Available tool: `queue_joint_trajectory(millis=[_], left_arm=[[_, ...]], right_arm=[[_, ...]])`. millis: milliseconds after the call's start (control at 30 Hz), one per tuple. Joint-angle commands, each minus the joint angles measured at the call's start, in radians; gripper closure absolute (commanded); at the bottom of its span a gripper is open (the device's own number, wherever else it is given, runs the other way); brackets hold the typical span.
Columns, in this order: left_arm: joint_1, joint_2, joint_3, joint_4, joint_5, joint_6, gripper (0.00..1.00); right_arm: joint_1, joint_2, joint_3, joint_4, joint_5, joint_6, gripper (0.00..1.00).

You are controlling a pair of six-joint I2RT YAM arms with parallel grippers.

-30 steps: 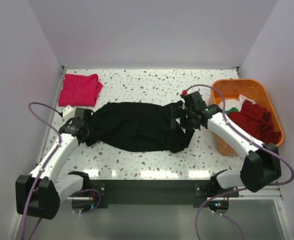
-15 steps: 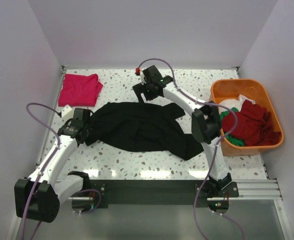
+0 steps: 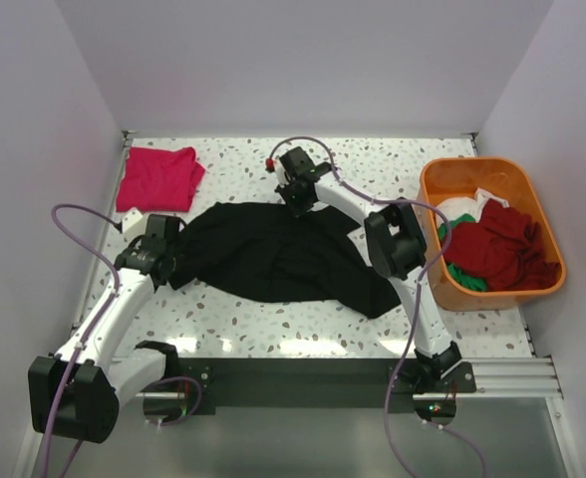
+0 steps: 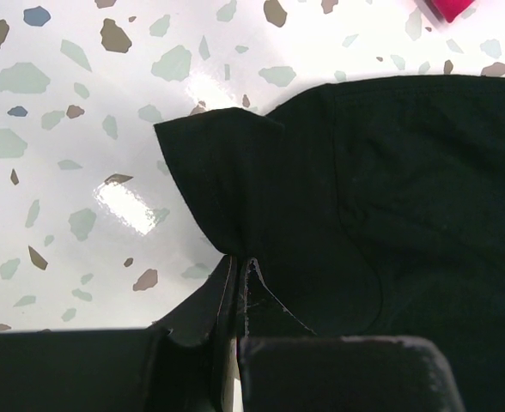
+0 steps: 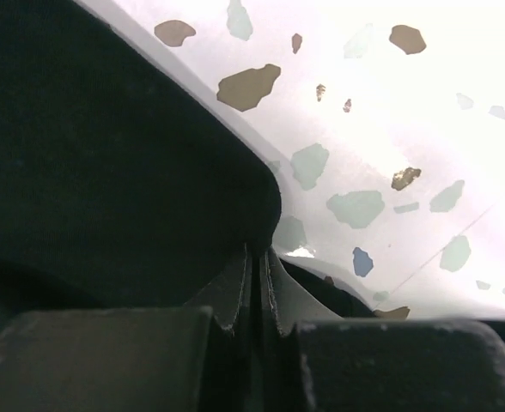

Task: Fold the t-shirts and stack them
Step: Flatten the tshirt out

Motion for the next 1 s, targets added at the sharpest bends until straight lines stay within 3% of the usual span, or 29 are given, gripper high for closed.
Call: queue_joint_trajectory(millis=[0, 200, 300, 567, 800, 967], left_arm=[[0.005, -0.012, 0.081, 0.01, -0.026, -0.014, 1.0], [0.005, -0.054, 0.26, -0.048, -0.13, 0.001, 1.0], [0.005, -0.092, 0.386, -0.087, -0.162, 0.01, 1.0], [0.005, -0.29, 0.65, 0.094, -0.012, 0.174, 1.0], [0.005, -0.379, 0.894, 0.152, 0.077, 0.249, 1.0], [0.005, -0.364, 0.991, 0.165, 0.12, 0.268, 1.0]], right_arm=[[-0.004, -0.129, -0.016, 0.04, 0.049, 0.0, 1.0], [-0.002, -0.436, -0.115, 0.13, 0.215, 0.015, 1.0], [-0.004, -0.649, -0.157, 0.122, 0.221, 0.011, 1.0], [-0.002, -1.098, -0.13, 0.024, 0.121, 0.056, 1.0], [-0.002, -1.309, -0.027, 0.007, -0.128, 0.112, 1.0], [-0.002, -1.347, 0.042, -0.008, -0.126, 0.12, 1.0]])
